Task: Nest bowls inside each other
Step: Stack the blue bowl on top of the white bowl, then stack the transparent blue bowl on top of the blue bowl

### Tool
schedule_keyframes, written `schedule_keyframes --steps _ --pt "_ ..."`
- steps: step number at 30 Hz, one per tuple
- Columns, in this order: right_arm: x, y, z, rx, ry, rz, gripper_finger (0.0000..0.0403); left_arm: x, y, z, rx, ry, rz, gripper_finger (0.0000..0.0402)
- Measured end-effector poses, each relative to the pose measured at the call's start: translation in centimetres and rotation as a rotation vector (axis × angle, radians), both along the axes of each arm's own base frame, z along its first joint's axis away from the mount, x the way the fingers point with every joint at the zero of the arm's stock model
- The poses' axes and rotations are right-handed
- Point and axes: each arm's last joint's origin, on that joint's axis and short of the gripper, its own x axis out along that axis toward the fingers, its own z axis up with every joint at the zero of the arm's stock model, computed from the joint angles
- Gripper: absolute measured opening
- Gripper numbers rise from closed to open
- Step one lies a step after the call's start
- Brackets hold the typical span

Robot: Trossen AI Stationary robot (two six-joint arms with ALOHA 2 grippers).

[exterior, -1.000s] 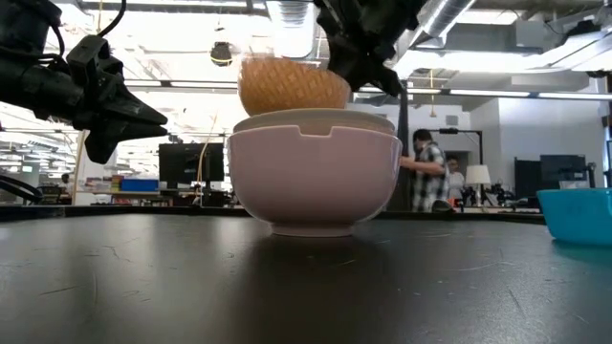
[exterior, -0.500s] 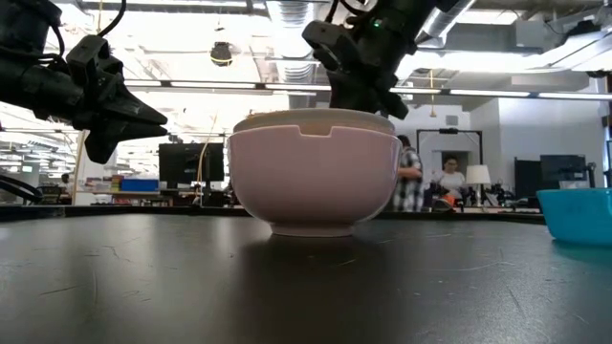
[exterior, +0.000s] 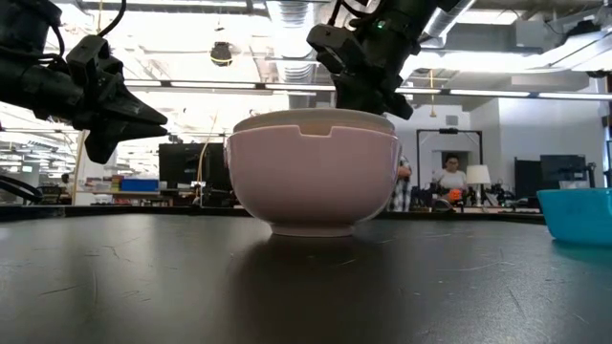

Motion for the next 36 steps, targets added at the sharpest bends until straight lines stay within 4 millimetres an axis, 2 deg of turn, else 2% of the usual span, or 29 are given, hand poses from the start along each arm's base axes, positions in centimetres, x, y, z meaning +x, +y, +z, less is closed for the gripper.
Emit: schedule_keyframes --steps 4,15,18,24,28,36 --pt "0.0 0.0 0.0 -0.012 -0.005 -0.012 0.0013 0.0 0.0 0.0 0.0 0.0 0.0 0.0088" --pt "0.0 0.0 0.2 -0.016 0.0 0.01 0.0099 0.0 0.0 0.0 0.0 0.0 0.0 0.0088" --pt "0.3 0.1 1.0 -0.015 -0.017 0.037 0.0113 0.0 0.0 0.0 0.0 0.0 0.0 0.0088" --pt "0.4 0.4 4.0 -0.049 0.001 0.094 0.0126 0.0 0.0 0.0 0.0 0.0 0.0 0.0088" --pt "-0.5 1.3 5.1 -0.056 0.102 0.159 0.0127 0.0 0.0 0.0 0.0 0.0 0.0 0.0088" --pt "-4.5 3.7 4.3 -0.049 0.424 0.15 0.0127 0.0 0.0 0.0 0.028 0.01 -0.003 0.0088"
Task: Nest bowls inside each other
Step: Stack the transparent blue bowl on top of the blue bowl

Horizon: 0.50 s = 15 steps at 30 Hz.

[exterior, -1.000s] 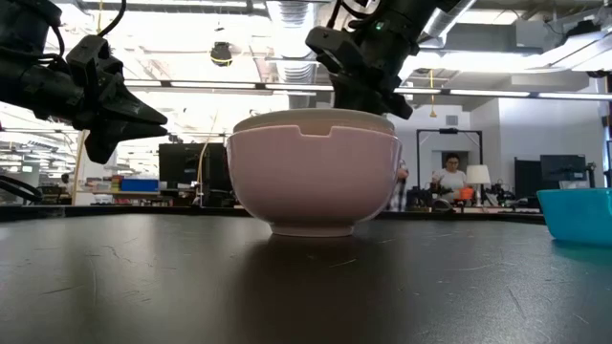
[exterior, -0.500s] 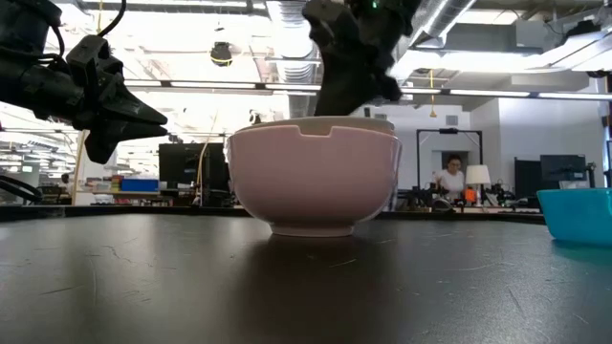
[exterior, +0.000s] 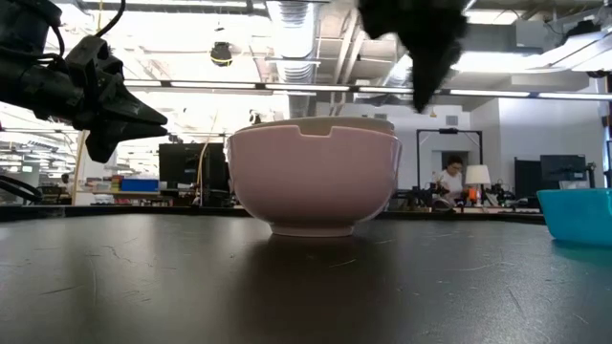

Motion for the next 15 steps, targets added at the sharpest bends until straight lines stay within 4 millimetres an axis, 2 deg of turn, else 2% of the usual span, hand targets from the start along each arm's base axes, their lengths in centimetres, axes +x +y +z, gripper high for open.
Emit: schedule_keyframes --steps 4,7,10,15 --pt "-2.6 0.8 -2.2 -0.019 0.169 -0.089 0.0127 0.0 0.0 0.0 0.002 0.001 0.0 0.0088" --pt "-4.8 0.8 -4.2 0.031 0.242 -0.151 0.0127 0.0 0.0 0.0 0.0 0.0 0.0 0.0088" --pt "-7.1 0.4 -5.8 0.091 0.237 -0.193 0.0127 0.0 0.0 0.0 -0.001 0.0 0.0 0.0088" --pt "-11.3 -0.7 -6.8 0.168 0.15 -0.264 0.0127 0.0 0.0 0.0 -0.002 0.0 0.001 0.0088"
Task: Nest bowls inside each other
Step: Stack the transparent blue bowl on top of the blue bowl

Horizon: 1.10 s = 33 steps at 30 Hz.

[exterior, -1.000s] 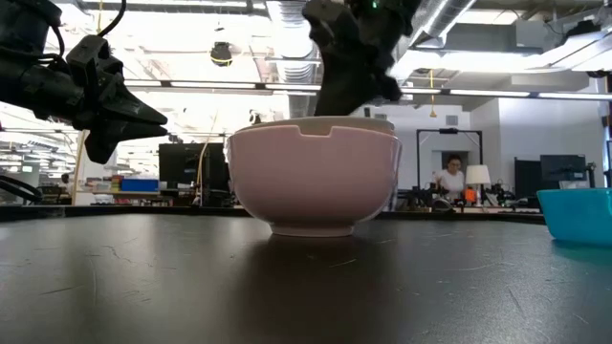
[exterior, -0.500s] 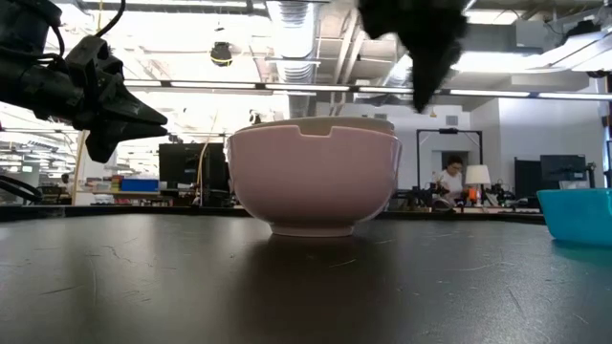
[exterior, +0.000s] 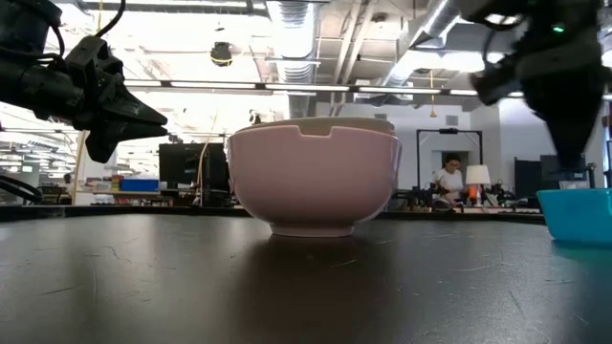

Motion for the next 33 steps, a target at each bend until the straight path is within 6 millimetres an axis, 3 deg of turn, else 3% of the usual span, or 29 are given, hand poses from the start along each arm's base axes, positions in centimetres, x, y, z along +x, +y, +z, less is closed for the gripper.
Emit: schedule_keyframes --steps 4,10,16,24,33 --pt "-2.6 -0.7 -0.9 0.046 -0.082 -0.052 0.0127 0.0 0.0 0.0 -0.001 0.0 0.0 0.0088" --pt "-4.5 -1.3 -2.5 0.071 -0.152 -0.054 0.0127 0.0 0.0 0.0 -0.001 0.0 0.006 0.0088" --pt "-4.9 -1.4 -3.0 0.067 -0.139 -0.053 0.0127 0.0 0.0 0.0 -0.001 0.0 0.007 0.0088" --pt "-4.7 -1.3 -1.3 0.062 -0.127 -0.022 0.0127 0.0 0.0 0.0 0.006 0.002 0.007 0.0088" --pt "-5.9 -1.7 -2.1 0.026 -0.018 -0.029 0.0127 0.0 0.0 0.0 0.006 0.002 0.007 0.0088"
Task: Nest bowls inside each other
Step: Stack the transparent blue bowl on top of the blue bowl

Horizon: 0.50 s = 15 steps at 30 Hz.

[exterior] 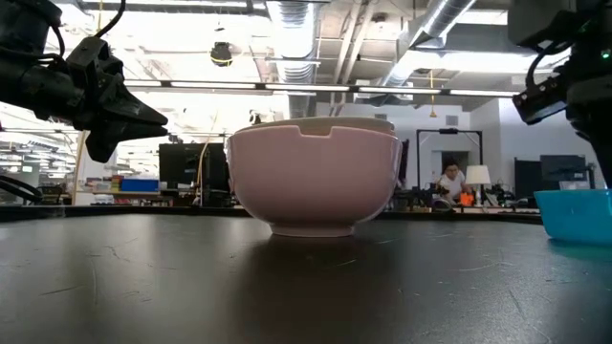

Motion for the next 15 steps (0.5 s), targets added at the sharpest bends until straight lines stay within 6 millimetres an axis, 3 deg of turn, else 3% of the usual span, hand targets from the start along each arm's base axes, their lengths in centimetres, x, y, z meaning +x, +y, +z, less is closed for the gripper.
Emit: schedule_keyframes --steps 12,15 --pt "-0.3 -0.1 -3.3 0.015 -0.047 0.015 0.0126 0.0 0.0 0.0 -0.002 -0.001 0.0 0.0088" --pt "-0.3 -0.1 -3.4 0.013 -0.045 0.024 0.011 0.0 0.0 0.0 -0.002 -0.001 0.0 0.0088"
